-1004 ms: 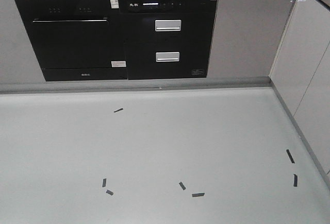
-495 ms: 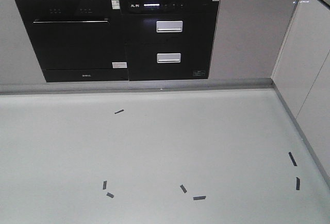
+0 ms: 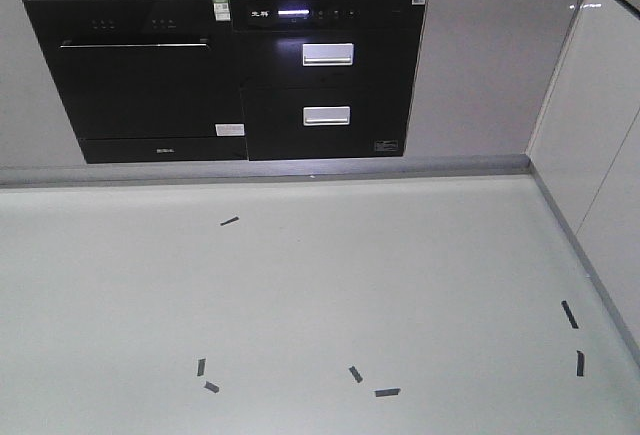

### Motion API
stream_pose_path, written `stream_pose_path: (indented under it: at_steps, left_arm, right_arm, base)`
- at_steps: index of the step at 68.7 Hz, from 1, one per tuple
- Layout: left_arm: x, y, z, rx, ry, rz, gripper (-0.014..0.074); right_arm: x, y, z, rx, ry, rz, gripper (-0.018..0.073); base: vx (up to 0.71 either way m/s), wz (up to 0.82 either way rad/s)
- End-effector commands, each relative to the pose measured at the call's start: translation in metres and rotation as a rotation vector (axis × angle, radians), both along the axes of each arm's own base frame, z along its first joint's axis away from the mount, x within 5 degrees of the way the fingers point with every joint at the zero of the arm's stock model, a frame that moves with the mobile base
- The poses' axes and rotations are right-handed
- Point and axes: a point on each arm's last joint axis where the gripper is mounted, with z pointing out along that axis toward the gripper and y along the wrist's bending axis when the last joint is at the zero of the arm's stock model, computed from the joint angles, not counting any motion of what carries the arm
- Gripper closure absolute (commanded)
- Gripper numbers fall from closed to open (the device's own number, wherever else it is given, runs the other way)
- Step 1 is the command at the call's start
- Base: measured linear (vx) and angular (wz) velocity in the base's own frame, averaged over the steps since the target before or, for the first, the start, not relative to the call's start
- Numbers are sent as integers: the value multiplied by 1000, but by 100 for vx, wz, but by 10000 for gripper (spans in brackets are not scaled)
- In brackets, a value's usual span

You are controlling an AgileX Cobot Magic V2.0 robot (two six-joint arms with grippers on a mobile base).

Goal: Transfer vegetables to tray and serve
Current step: 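Drive the base toward the kitchen counter with both arms stowed, then continue driving toward the counter, approaching the pot and tray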

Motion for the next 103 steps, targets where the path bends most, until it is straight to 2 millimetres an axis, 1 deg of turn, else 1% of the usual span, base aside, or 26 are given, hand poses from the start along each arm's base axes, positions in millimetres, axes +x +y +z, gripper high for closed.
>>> stream_pose_path:
  at_steps: [1,103]
  left_arm:
    - [0,-1,-1,-3,-60,-9,602]
    - [0,-1,-1,-3,-60,-9,602]
  right_arm:
    - [1,1,1,-10,-49,11,562]
    - [1,1,1,-10,-49,13,562]
  base:
    - [4,3]
    - [4,3]
